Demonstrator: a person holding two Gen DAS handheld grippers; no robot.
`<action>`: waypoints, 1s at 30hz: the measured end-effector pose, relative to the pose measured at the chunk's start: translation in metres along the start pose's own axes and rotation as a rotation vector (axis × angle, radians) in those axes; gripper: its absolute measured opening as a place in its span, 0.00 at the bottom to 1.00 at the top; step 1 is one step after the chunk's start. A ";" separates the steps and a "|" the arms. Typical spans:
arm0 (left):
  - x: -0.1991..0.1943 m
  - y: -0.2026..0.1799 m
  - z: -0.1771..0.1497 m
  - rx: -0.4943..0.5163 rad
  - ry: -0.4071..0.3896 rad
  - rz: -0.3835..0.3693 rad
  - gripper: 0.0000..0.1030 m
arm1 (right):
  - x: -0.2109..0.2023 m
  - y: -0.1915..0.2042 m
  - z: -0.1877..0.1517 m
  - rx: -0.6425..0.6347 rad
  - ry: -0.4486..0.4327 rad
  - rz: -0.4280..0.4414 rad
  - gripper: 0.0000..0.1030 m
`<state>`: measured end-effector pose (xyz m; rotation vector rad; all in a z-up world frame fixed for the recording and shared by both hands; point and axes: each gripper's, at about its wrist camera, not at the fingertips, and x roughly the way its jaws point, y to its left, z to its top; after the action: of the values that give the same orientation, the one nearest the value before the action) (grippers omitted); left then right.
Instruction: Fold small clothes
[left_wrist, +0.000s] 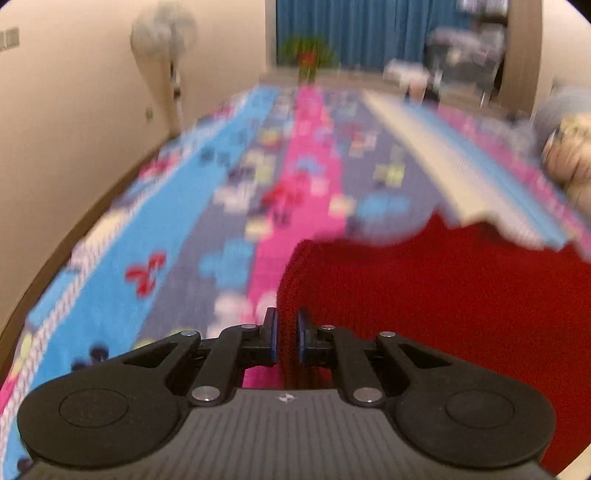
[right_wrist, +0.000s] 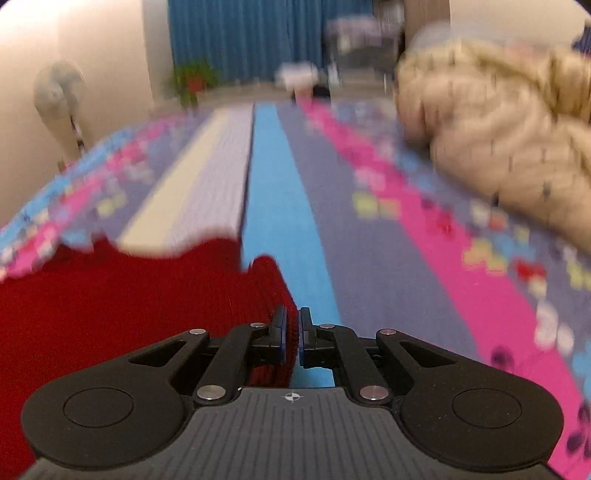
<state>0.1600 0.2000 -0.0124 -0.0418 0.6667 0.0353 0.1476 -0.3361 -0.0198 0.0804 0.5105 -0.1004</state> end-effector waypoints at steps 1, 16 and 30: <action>-0.005 0.002 0.003 -0.016 -0.037 -0.013 0.11 | -0.008 0.000 0.004 0.012 -0.075 0.016 0.04; 0.060 0.003 -0.002 -0.043 0.109 0.079 0.19 | 0.040 -0.051 0.007 0.263 -0.042 0.008 0.03; 0.066 0.020 -0.003 -0.190 0.181 -0.044 0.48 | 0.071 -0.011 -0.017 0.294 0.295 0.219 0.49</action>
<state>0.2094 0.2209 -0.0563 -0.2444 0.8412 0.0528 0.1997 -0.3505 -0.0704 0.4424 0.7758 0.0528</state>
